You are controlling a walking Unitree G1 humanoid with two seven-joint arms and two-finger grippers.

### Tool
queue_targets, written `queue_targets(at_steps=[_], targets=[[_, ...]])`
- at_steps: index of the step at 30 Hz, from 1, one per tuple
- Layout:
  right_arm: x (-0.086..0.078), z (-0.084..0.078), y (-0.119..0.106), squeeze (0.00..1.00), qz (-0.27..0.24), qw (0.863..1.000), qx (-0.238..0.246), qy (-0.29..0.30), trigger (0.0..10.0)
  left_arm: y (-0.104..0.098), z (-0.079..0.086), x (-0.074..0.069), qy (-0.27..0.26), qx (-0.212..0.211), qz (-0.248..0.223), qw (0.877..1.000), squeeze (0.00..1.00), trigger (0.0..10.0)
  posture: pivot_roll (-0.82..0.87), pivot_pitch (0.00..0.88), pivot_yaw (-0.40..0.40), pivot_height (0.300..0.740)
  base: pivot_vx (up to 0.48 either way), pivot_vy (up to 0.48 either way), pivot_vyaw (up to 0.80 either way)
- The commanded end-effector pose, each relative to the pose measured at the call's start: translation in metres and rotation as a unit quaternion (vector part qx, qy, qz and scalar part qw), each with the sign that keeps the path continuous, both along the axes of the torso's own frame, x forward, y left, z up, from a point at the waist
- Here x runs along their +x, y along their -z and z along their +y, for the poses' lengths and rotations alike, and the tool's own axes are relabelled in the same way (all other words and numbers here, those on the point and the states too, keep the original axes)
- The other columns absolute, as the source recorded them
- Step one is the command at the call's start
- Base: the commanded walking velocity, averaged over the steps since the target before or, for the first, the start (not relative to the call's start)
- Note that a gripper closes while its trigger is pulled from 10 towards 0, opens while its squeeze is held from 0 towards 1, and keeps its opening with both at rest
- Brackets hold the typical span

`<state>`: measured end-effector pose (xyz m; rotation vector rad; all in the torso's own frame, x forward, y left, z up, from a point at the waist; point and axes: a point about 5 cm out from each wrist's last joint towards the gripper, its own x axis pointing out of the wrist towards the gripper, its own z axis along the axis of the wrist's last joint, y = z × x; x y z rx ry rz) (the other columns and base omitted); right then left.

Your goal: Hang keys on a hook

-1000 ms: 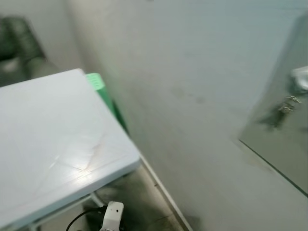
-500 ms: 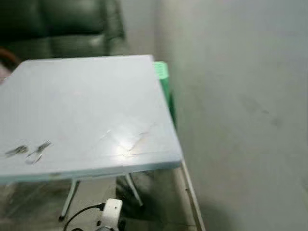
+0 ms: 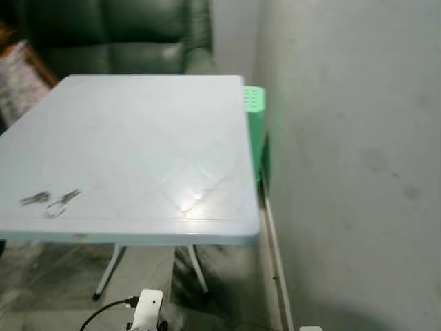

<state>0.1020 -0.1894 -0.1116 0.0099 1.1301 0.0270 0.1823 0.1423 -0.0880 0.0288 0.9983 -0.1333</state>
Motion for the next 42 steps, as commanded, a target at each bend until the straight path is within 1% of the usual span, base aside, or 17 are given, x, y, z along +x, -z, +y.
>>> queue_targets(at_steps=[1, 6, 11, 14, 16, 18, 26, 27, 29, 35, 42], targets=[[-0.003, 0.002, 0.001, 0.00, 0.013, 1.000, 0.004, -0.004, 10.0, 0.003, 0.006, -0.006, -0.008, 0.005, 0.010, 1.000, 0.00, 10.0, 0.09, 0.000, -0.020, 0.740, 0.000, 0.000, 0.00], [0.000, -0.002, 0.000, 0.00, 0.010, 1.000, 0.004, -0.001, 10.0, 0.003, 0.006, -0.006, -0.009, 0.007, 0.010, 1.000, 0.00, 10.0, 0.09, 0.000, -0.019, 0.740, 0.000, 0.000, 0.00], [0.004, -0.002, -0.001, 0.00, 0.008, 1.000, 0.004, -0.011, 10.0, 0.002, 0.007, -0.005, -0.005, 0.011, 0.007, 1.000, 0.00, 10.0, 0.09, 0.000, -0.020, 0.740, 0.000, 0.000, 0.00], [0.006, 0.001, -0.001, 0.00, 0.006, 1.000, 0.003, -0.018, 10.0, 0.002, 0.007, -0.005, -0.005, 0.012, 0.008, 1.000, 0.00, 10.0, 0.09, 0.000, -0.019, 0.740, 0.000, 0.000, 0.00], [0.008, 0.003, -0.001, 0.00, 0.006, 1.000, 0.001, -0.023, 10.0, 0.002, 0.007, -0.005, -0.004, 0.011, 0.007, 1.000, 0.00, 10.0, 0.09, 0.000, -0.020, 0.740, 0.000, 0.000, 0.80], [0.011, 0.011, -0.001, 0.00, 0.004, 0.999, 0.002, -0.034, 10.0, 0.002, 0.007, -0.005, -0.002, 0.012, 0.007, 1.000, 0.00, 10.0, 0.09, 0.000, -0.019, 0.740, 0.000, 0.000, 0.80], [0.002, 0.010, 0.001, 0.00, 0.009, 0.999, 0.003, -0.032, 10.0, 0.002, 0.007, -0.003, 0.002, 0.012, 0.006, 1.000, 0.00, 10.0, 0.09, 0.000, -0.017, 0.740, 0.000, 0.000, 0.80], [0.001, 0.010, 0.001, 0.00, 0.008, 1.000, 0.010, -0.016, 10.0, 0.002, 0.007, -0.004, 0.001, 0.010, 0.006, 1.000, 0.00, 10.0, 0.09, 0.000, -0.017, 0.740, 0.000, 0.000, 0.00], [0.000, 0.010, 0.001, 0.00, 0.009, 1.000, 0.009, -0.011, 10.0, 0.002, 0.006, -0.003, 0.001, 0.009, 0.006, 1.000, 0.00, 10.0, 0.09, 0.000, -0.017, 0.740, 0.000, 0.000, 0.00], [-0.001, 0.009, 0.002, 0.00, 0.010, 1.000, 0.005, -0.015, 10.0, 0.002, 0.006, -0.003, -0.006, 0.006, 0.008, 1.000, 0.00, 10.0, 0.08, 0.000, -0.018, 0.740, 0.000, 0.000, 0.00], [0.004, 0.004, 0.000, 0.00, 0.006, 1.000, 0.002, -0.012, 10.0, 0.002, 0.006, -0.003, -0.010, 0.005, 0.009, 1.000, 0.00, 10.0, 0.08, 0.000, -0.022, 0.740, 0.000, 0.432, 0.00]])
